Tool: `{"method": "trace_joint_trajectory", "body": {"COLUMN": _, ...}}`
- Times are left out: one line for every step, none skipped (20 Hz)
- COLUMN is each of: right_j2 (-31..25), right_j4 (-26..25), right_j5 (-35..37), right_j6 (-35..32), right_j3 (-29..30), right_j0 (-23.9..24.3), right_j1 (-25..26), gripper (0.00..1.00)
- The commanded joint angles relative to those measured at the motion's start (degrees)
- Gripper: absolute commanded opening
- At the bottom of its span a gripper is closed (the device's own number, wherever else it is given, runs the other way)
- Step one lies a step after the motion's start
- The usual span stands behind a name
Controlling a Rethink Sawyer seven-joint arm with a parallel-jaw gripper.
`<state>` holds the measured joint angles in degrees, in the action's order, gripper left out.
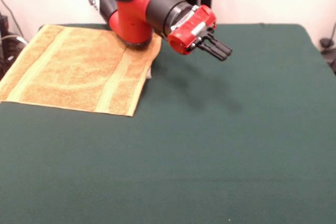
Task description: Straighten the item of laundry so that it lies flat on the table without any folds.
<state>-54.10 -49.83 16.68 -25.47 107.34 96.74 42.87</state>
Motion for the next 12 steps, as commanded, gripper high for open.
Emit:
{"method": "trace_joint_trajectory", "body": {"right_j2": -2.68, "right_j4": 1.87, "right_j5": 1.1, "right_j6": -18.71, "right_j3": 6.07, "right_j0": -12.65, "right_j1": -24.74, "gripper": 0.0}}
{"method": "trace_joint_trajectory", "body": {"right_j2": -3.01, "right_j4": 2.41, "right_j5": 0.86, "right_j6": -19.05, "right_j3": 6.64, "right_j0": -12.67, "right_j1": -25.51, "gripper": 0.0}}
{"method": "trace_joint_trajectory", "body": {"right_j2": -3.49, "right_j4": 3.45, "right_j5": 0.43, "right_j6": -19.65, "right_j3": 7.89, "right_j0": -12.48, "right_j1": -26.95, "gripper": 0.0}}
{"method": "trace_joint_trajectory", "body": {"right_j2": -3.58, "right_j4": 4.39, "right_j5": -0.21, "right_j6": -19.57, "right_j3": 8.34, "right_j0": -12.7, "right_j1": -27.55, "gripper": 0.0}}
{"method": "trace_joint_trajectory", "body": {"right_j2": -4.12, "right_j4": 5.56, "right_j5": -0.73, "right_j6": -20.07, "right_j3": 9.38, "right_j0": -12.78, "right_j1": -28.91, "gripper": 0.0}}
{"method": "trace_joint_trajectory", "body": {"right_j2": -4.17, "right_j4": 6.4, "right_j5": -1.34, "right_j6": -20.26, "right_j3": 9.82, "right_j0": -13.19, "right_j1": -29.89, "gripper": 0.0}}
{"method": "trace_joint_trajectory", "body": {"right_j2": -4.38, "right_j4": 7.38, "right_j5": -2.02, "right_j6": -20.73, "right_j3": 10.66, "right_j0": -13.54, "right_j1": -31.31, "gripper": 0.0}}
{"method": "trace_joint_trajectory", "body": {"right_j2": -4.38, "right_j4": 8.19, "right_j5": -2.6, "right_j6": -20.75, "right_j3": 11.16, "right_j0": -13.87, "right_j1": -32.24, "gripper": 0.0}}
{"method": "trace_joint_trajectory", "body": {"right_j2": -4.49, "right_j4": 9.18, "right_j5": -3.05, "right_j6": -21.06, "right_j3": 12.2, "right_j0": -14.01, "right_j1": -33.71, "gripper": 0.0}}
{"method": "trace_joint_trajectory", "body": {"right_j2": -4.65, "right_j4": 10.1, "right_j5": -3.62, "right_j6": -21.51, "right_j3": 13.14, "right_j0": -14.32, "right_j1": -35.52, "gripper": 0.0}}
{"method": "trace_joint_trajectory", "body": {"right_j2": -4.81, "right_j4": 11.03, "right_j5": -4.18, "right_j6": -21.97, "right_j3": 14.08, "right_j0": -14.64, "right_j1": -37.33, "gripper": 0.0}}
{"method": "trace_joint_trajectory", "body": {"right_j2": -4.6, "right_j4": 11.57, "right_j5": -5.17, "right_j6": -22.13, "right_j3": 14.65, "right_j0": -15.0, "right_j1": -38.8, "gripper": 0.0}}
